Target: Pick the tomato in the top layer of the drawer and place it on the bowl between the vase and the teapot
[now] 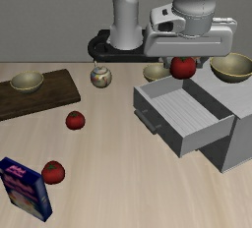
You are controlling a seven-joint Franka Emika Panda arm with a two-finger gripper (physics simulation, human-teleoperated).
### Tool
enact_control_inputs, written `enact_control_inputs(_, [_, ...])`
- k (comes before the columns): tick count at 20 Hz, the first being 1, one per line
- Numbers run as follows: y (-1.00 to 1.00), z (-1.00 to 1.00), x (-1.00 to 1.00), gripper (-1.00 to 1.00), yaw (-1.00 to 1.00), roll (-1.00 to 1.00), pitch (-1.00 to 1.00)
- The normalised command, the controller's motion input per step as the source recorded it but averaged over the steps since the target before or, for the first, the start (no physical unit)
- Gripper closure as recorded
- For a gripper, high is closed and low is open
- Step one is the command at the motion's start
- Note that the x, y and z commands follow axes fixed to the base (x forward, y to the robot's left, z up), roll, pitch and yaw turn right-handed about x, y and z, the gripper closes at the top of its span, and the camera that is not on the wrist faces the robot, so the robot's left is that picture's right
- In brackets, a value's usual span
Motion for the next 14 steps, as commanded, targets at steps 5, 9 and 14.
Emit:
enact_control_inputs(5, [0.0, 0.0, -1.0, 1.0, 0.0, 0.0, 0.0])
enact_control_inputs(9, [0.0, 0.0, -1.0, 1.0, 0.0, 0.0, 0.0])
enact_control_inputs(14, [0.0, 0.0, -1.0, 1.0, 0.0, 0.0, 0.0])
